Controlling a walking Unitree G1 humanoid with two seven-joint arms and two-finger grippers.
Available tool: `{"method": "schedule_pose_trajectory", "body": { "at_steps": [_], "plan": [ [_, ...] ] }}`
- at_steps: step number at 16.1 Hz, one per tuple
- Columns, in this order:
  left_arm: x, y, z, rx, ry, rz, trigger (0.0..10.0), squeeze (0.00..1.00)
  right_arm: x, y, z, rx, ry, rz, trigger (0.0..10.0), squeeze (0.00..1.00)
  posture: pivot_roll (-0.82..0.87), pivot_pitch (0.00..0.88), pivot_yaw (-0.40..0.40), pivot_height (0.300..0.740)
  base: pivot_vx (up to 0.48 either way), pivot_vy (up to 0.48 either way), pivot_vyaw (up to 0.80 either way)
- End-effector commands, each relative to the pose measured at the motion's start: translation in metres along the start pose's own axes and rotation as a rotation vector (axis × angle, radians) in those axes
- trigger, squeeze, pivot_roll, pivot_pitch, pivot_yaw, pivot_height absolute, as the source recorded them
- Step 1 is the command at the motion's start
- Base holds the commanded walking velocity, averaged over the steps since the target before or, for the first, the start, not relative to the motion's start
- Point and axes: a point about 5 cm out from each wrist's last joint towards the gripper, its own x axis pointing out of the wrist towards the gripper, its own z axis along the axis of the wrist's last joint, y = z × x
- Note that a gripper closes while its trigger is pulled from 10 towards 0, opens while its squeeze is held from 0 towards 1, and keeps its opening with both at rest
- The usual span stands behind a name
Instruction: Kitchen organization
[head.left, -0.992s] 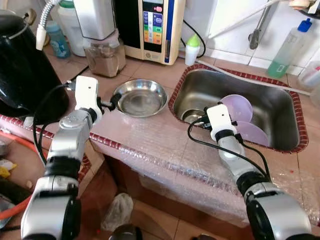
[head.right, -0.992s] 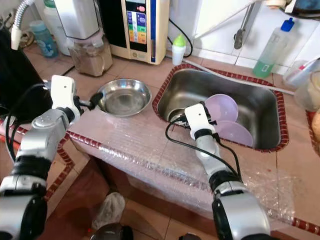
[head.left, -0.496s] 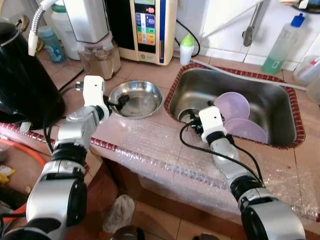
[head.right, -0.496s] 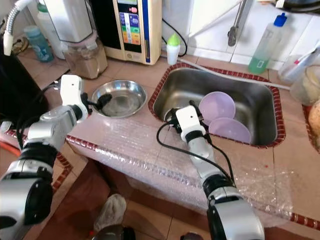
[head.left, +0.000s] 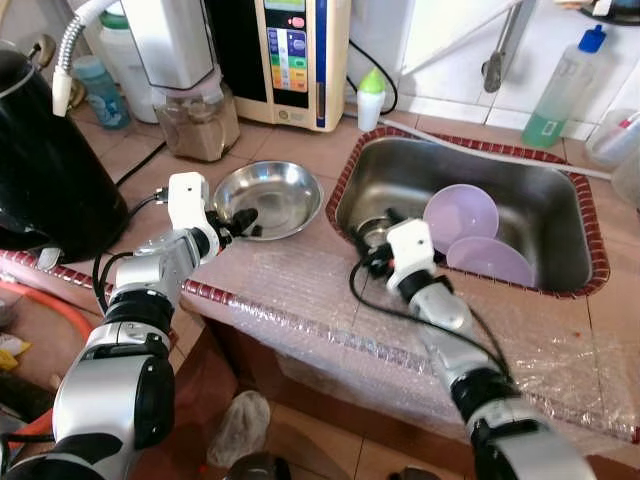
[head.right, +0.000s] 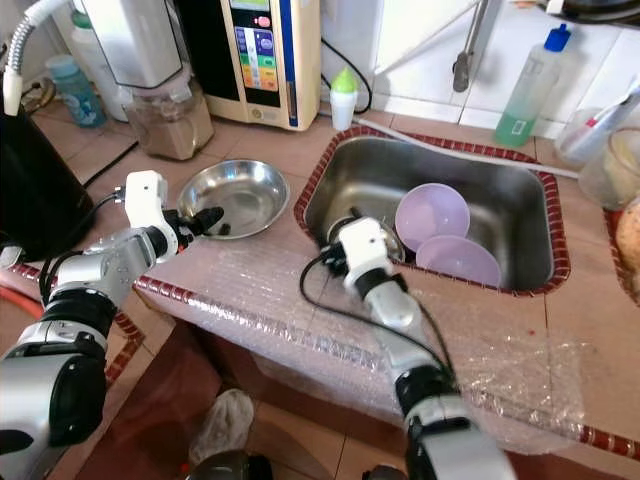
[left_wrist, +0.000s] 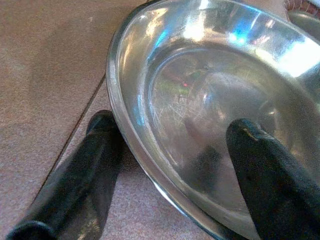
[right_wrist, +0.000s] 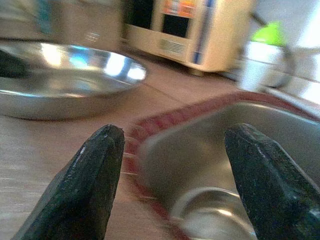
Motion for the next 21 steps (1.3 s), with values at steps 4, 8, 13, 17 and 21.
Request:
{"method": "schedule_pose_trajectory", "body": {
  "at_steps": [4, 8, 13, 17, 21],
  "plan": [
    [-0.003, 0.001, -0.005, 0.02, -0.016, -0.008, 0.0, 0.0, -0.008, 0.0, 0.005, 0.025, -0.001, 0.055, 10.0, 0.0, 0.04, 0.01, 0.078, 0.74, 0.0, 0.0, 0.0],
    [-0.006, 0.001, -0.019, 0.014, -0.008, -0.031, 0.0, 0.0, -0.018, 0.001, 0.001, 0.057, 0.032, 0.053, 10.0, 0.0, 0.04, 0.016, 0.071, 0.74, 0.0, 0.0, 0.0],
    [-0.009, -0.008, -0.028, 0.012, -0.02, -0.069, 0.0, 0.0, -0.022, -0.002, 0.011, 0.157, 0.029, 0.047, 10.0, 0.0, 0.04, 0.031, 0.048, 0.74, 0.0, 0.0, 0.0],
    [-0.01, -0.018, -0.033, -0.071, -0.04, -0.081, 0.0, 0.0, -0.022, -0.003, 0.016, 0.181, 0.032, 0.042, 10.0, 0.0, 0.04, 0.044, 0.043, 0.74, 0.0, 0.0, 0.0],
    [-0.009, -0.023, -0.027, -0.021, -0.09, -0.054, 0.0, 0.0, -0.019, -0.006, 0.024, 0.203, 0.011, 0.039, 10.0, 0.0, 0.04, 0.04, 0.044, 0.74, 0.0, 0.0, 0.0]
  ]
}}
